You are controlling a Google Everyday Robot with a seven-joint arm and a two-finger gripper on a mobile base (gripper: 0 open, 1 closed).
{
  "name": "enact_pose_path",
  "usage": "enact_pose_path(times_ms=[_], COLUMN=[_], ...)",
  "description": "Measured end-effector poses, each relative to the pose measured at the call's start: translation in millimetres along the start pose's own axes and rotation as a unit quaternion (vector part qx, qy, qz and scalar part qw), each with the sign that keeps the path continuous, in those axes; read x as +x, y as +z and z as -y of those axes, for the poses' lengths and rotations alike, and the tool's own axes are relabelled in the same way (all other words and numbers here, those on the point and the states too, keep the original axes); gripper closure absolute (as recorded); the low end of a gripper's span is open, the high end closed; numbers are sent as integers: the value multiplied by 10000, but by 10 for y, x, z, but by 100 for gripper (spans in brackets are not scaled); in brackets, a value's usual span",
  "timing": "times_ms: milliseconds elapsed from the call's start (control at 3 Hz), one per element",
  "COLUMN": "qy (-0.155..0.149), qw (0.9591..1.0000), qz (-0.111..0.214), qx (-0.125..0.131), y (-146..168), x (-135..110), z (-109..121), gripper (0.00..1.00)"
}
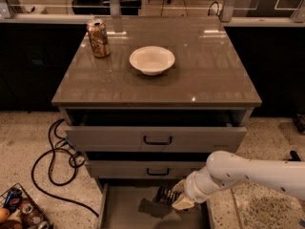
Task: Place rxbar chocolate into bottom drawer
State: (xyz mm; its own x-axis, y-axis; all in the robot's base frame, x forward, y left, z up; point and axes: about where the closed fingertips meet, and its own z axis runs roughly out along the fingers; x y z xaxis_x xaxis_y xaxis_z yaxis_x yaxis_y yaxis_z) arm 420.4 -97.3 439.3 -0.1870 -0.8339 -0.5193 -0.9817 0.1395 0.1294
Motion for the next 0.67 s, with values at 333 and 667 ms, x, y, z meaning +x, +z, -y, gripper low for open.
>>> enact_pose_path(times_ms=[333, 667], qy=[-43, -154], qw=[9992, 9980], qz=[387, 595], qx=[-40, -166], y=[431, 806], x=[-155, -313], z=[-111, -207], gripper=[100, 100])
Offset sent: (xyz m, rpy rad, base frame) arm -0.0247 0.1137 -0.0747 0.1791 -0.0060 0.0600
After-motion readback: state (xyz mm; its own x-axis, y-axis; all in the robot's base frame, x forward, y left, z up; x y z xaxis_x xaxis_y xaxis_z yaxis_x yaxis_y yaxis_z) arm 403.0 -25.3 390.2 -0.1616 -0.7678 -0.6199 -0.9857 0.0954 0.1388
